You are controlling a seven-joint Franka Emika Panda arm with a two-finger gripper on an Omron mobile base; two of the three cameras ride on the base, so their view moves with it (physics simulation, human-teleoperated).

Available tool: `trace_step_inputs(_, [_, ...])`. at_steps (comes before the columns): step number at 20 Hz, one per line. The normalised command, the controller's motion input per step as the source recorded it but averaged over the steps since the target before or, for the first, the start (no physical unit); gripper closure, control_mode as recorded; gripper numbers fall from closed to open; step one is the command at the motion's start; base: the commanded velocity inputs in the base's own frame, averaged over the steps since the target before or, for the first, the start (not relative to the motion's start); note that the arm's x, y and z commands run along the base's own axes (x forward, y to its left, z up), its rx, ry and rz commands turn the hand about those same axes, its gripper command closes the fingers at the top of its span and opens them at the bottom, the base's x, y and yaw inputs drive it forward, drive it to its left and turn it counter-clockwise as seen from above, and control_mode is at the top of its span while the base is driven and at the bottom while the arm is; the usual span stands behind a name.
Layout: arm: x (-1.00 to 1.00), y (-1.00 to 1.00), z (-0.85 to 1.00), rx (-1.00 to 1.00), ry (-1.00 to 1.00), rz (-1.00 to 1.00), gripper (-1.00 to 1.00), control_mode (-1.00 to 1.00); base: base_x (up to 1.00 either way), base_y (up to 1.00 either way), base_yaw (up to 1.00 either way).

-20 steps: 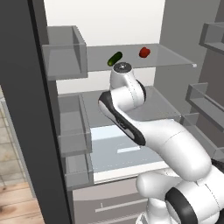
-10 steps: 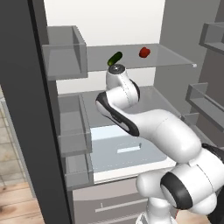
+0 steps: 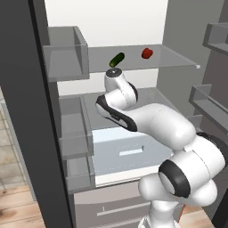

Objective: Gather the bell pepper and cucumber from the fridge and place them on a tray on the dining counter. Then gather the chicken drumstick and steak from the fridge and place them on the other tray.

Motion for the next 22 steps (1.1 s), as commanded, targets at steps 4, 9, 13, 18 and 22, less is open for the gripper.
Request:
trace_step_inputs(4, [0.23, 0.0, -0.17, -0.02, 0.04, 0.0, -1.0, -1.0, 0.0, 0.0, 0.0])
trace_step_inputs(9, [0.17, 0.0, -0.07, 0.0, 0.0, 0.0, -1.0, -1.0, 0.0, 0.0, 0.0])
trace_step_inputs(13, [0.2, 0.0, 0.0, 0.0, 0.0, 0.01, -1.0, -1.0, 0.0, 0.0, 0.0])
trace_step_inputs(18, [0.23, 0.0, -0.04, 0.0, 0.0, 0.02, -1.0, -1.0, 0.0, 0.0, 0.0])
trace_step_inputs(22, [0.28, 0.0, -0.12, 0.0, 0.0, 0.03, -1.0, -1.0, 0.0, 0.0, 0.0])
